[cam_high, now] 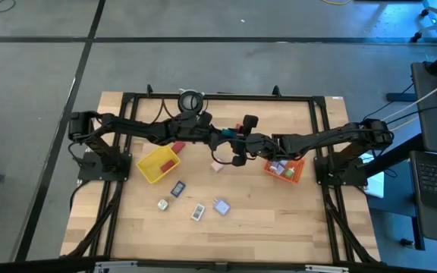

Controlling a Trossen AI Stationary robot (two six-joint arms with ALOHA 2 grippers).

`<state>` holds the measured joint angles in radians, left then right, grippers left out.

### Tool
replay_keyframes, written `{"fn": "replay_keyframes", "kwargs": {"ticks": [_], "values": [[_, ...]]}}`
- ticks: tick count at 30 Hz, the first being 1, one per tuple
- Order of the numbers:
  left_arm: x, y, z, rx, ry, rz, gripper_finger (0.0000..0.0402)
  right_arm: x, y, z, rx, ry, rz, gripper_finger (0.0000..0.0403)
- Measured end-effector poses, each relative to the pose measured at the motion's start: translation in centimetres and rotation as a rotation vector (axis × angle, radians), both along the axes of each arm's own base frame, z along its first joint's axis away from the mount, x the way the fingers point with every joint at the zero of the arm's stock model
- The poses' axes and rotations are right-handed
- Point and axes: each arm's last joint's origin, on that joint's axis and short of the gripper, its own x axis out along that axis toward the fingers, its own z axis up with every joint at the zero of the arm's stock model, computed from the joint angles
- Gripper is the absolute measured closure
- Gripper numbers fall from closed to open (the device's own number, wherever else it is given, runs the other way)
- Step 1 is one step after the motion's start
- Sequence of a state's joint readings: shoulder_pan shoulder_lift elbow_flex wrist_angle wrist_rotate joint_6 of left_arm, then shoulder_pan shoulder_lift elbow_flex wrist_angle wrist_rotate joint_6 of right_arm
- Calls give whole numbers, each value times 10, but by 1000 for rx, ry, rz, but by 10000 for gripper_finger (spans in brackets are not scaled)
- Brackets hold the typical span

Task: Pick & Place Office items
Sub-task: Put the bottom blue digital timer into the yellow basket

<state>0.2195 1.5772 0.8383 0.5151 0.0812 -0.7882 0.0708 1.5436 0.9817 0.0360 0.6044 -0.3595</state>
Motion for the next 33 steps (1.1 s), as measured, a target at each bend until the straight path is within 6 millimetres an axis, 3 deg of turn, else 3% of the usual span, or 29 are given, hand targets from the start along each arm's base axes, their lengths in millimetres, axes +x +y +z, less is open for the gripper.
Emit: {"fn": "replay_keyframes", "kwargs": {"ticks": [13,23,33], "values": [[0,0,0,10,2,10,335,0,0,0,-8,2,-6,250],[0,0,0,24,0,7,343,0,0,0,-7,1,-6,245],[-3,7,5,37,-21,10,343,0,1,1,14,-21,-23,144]]}}
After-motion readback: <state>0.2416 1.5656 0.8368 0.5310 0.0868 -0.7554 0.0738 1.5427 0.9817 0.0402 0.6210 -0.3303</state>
